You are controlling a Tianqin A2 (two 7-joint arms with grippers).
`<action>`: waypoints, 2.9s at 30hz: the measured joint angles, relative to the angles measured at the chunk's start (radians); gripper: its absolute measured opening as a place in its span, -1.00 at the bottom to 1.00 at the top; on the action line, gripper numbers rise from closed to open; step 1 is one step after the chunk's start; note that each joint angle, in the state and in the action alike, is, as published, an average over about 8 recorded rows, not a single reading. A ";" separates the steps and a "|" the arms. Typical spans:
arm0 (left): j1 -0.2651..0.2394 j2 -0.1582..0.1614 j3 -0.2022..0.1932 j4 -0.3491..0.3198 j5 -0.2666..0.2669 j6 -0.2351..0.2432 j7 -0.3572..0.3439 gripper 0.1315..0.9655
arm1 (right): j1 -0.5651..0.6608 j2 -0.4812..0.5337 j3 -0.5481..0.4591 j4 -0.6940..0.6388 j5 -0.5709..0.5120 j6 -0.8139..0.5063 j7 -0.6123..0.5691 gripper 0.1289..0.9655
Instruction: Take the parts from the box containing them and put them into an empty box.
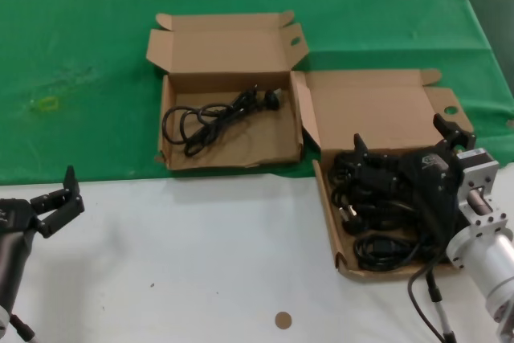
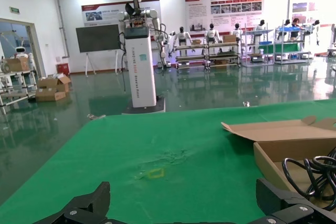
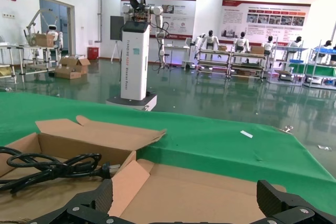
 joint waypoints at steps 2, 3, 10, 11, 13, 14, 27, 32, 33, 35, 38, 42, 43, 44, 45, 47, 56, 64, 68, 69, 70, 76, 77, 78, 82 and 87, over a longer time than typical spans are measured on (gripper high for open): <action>0.000 0.000 0.000 0.000 0.000 0.000 0.000 1.00 | 0.000 0.000 0.000 0.000 0.000 0.000 0.000 1.00; 0.000 0.000 0.000 0.000 0.000 0.000 0.000 1.00 | 0.000 0.000 0.000 0.000 0.000 0.000 0.000 1.00; 0.000 0.000 0.000 0.000 0.000 0.000 0.000 1.00 | 0.000 0.000 0.000 0.000 0.000 0.000 0.000 1.00; 0.000 0.000 0.000 0.000 0.000 0.000 0.000 1.00 | 0.000 0.000 0.000 0.000 0.000 0.000 0.000 1.00; 0.000 0.000 0.000 0.000 0.000 0.000 0.000 1.00 | 0.000 0.000 0.000 0.000 0.000 0.000 0.000 1.00; 0.000 0.000 0.000 0.000 0.000 0.000 0.000 1.00 | 0.000 0.000 0.000 0.000 0.000 0.000 0.000 1.00; 0.000 0.000 0.000 0.000 0.000 0.000 0.000 1.00 | 0.000 0.000 0.000 0.000 0.000 0.000 0.000 1.00; 0.000 0.000 0.000 0.000 0.000 0.000 0.000 1.00 | 0.000 0.000 0.000 0.000 0.000 0.000 0.000 1.00; 0.000 0.000 0.000 0.000 0.000 0.000 0.000 1.00 | 0.000 0.000 0.000 0.000 0.000 0.000 0.000 1.00; 0.000 0.000 0.000 0.000 0.000 0.000 0.000 1.00 | 0.000 0.000 0.000 0.000 0.000 0.000 0.000 1.00; 0.000 0.000 0.000 0.000 0.000 0.000 0.000 1.00 | 0.000 0.000 0.000 0.000 0.000 0.000 0.000 1.00; 0.000 0.000 0.000 0.000 0.000 0.000 0.000 1.00 | 0.000 0.000 0.000 0.000 0.000 0.000 0.000 1.00; 0.000 0.000 0.000 0.000 0.000 0.000 0.000 1.00 | 0.000 0.000 0.000 0.000 0.000 0.000 0.000 1.00; 0.000 0.000 0.000 0.000 0.000 0.000 0.000 1.00 | 0.000 0.000 0.000 0.000 0.000 0.000 0.000 1.00; 0.000 0.000 0.000 0.000 0.000 0.000 0.000 1.00 | 0.000 0.000 0.000 0.000 0.000 0.000 0.000 1.00; 0.000 0.000 0.000 0.000 0.000 0.000 0.000 1.00 | 0.000 0.000 0.000 0.000 0.000 0.000 0.000 1.00; 0.000 0.000 0.000 0.000 0.000 0.000 0.000 1.00 | 0.000 0.000 0.000 0.000 0.000 0.000 0.000 1.00; 0.000 0.000 0.000 0.000 0.000 0.000 0.000 1.00 | 0.000 0.000 0.000 0.000 0.000 0.000 0.000 1.00; 0.000 0.000 0.000 0.000 0.000 0.000 0.000 1.00 | 0.000 0.000 0.000 0.000 0.000 0.000 0.000 1.00; 0.000 0.000 0.000 0.000 0.000 0.000 0.000 1.00 | 0.000 0.000 0.000 0.000 0.000 0.000 0.000 1.00; 0.000 0.000 0.000 0.000 0.000 0.000 0.000 1.00 | 0.000 0.000 0.000 0.000 0.000 0.000 0.000 1.00; 0.000 0.000 0.000 0.000 0.000 0.000 0.000 1.00 | 0.000 0.000 0.000 0.000 0.000 0.000 0.000 1.00; 0.000 0.000 0.000 0.000 0.000 0.000 0.000 1.00 | 0.000 0.000 0.000 0.000 0.000 0.000 0.000 1.00; 0.000 0.000 0.000 0.000 0.000 0.000 0.000 1.00 | 0.000 0.000 0.000 0.000 0.000 0.000 0.000 1.00; 0.000 0.000 0.000 0.000 0.000 0.000 0.000 1.00 | 0.000 0.000 0.000 0.000 0.000 0.000 0.000 1.00; 0.000 0.000 0.000 0.000 0.000 0.000 0.000 1.00 | 0.000 0.000 0.000 0.000 0.000 0.000 0.000 1.00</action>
